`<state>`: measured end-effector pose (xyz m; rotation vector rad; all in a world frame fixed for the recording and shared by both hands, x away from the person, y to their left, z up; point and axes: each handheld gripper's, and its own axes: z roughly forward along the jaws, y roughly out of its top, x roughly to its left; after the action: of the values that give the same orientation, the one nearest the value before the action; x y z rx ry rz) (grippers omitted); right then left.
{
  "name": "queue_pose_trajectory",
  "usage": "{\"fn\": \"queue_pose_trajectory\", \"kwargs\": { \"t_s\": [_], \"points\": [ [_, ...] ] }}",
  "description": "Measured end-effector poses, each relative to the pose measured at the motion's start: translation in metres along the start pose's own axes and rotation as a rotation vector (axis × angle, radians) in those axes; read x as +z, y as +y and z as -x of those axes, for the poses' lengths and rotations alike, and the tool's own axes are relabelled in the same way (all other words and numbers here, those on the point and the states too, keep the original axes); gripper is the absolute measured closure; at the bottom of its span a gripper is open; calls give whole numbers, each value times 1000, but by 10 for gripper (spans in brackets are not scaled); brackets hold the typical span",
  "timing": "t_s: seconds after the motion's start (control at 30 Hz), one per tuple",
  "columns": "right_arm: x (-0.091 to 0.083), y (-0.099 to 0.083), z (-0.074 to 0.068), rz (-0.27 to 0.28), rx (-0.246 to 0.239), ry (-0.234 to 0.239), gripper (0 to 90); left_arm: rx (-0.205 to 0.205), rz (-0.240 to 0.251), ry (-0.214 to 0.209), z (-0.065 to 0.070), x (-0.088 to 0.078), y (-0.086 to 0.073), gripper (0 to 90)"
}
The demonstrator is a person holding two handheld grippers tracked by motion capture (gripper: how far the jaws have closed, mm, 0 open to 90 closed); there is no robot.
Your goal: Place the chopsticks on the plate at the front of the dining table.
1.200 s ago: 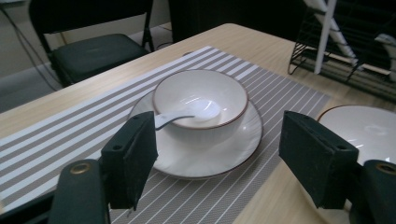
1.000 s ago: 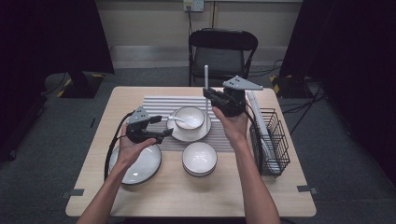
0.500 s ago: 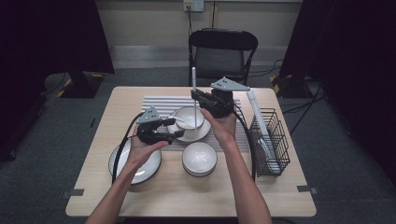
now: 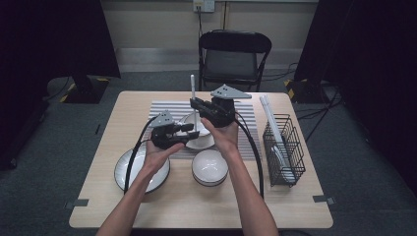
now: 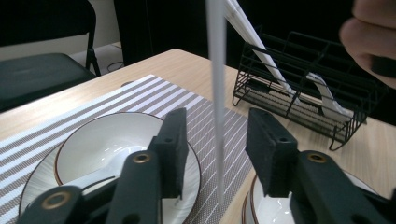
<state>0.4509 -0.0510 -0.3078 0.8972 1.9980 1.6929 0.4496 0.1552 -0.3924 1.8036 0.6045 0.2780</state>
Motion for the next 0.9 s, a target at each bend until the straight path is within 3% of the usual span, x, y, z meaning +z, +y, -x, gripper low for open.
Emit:
{"fn": "queue_pose_trajectory", "kwargs": {
  "t_s": [0.03,0.07,0.13,0.3,0.37,0.5,0.57,0.7,0.77,0.9],
  "points": [
    [1,0,-1,0,3,1,854,-4,-5,-8,-2,1,0,623],
    [1,1,-2,4,1,7,854,8,-3,17,-2,1,0,645],
    [2,1,-3,3,-2,8,854,-8,11,-6,-5,0,0,691],
    [5,6,-7,17,5,23,854,-6,28,16,-7,-1,0,712],
    [6,9,-11,17,-6,27,854,-22,61,-5,-9,-5,0,766],
    [10,10,-14,19,-7,35,854,-4,46,-6,-8,-8,0,846],
    [10,10,-15,20,-11,37,854,-18,55,-15,-9,-9,-2,852],
    [9,8,-14,17,-11,38,852,-3,66,-2,-8,-10,-6,860],
    [9,7,-12,15,-8,39,845,-12,55,-25,-9,-9,-6,860],
    [8,5,-9,3,-28,31,789,-10,42,-26,-9,-8,-7,860]
  ]
}}
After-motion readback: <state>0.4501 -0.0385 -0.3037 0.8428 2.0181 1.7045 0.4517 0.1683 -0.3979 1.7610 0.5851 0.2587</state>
